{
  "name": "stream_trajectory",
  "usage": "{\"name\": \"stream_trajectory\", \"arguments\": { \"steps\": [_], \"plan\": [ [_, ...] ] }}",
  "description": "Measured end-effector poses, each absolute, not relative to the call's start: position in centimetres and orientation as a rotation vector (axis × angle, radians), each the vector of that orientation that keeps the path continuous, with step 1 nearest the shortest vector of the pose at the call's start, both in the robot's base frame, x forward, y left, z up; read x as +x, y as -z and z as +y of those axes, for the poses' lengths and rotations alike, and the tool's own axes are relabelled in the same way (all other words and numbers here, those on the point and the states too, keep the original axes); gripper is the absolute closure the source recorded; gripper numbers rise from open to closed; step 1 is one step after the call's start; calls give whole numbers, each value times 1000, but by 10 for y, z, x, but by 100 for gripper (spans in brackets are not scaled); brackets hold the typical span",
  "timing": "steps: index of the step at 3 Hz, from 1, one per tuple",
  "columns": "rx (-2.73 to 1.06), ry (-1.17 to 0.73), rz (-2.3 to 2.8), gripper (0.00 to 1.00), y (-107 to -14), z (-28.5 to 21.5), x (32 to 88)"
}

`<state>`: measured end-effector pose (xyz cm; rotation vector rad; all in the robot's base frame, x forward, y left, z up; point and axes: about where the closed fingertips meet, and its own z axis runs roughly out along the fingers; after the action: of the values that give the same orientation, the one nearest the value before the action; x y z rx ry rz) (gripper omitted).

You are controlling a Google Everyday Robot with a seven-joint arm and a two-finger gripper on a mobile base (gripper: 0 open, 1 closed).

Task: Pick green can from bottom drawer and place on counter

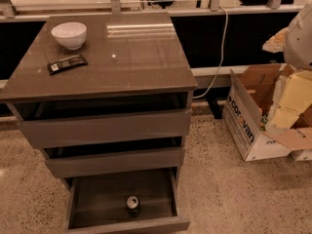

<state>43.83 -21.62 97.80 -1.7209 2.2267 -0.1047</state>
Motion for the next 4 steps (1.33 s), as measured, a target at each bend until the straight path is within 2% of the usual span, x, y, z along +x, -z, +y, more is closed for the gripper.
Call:
{"name": "stream_trajectory", "arguments": {
  "steps": [1, 2, 4],
  "plan": [
    [-1723, 95, 2218, 0, -977, -214, 440],
    [-1753, -53, 2091, 0, -961, -178, 463],
    [-1687, -646, 1772, 0, -856, -4, 437]
  ]
}}
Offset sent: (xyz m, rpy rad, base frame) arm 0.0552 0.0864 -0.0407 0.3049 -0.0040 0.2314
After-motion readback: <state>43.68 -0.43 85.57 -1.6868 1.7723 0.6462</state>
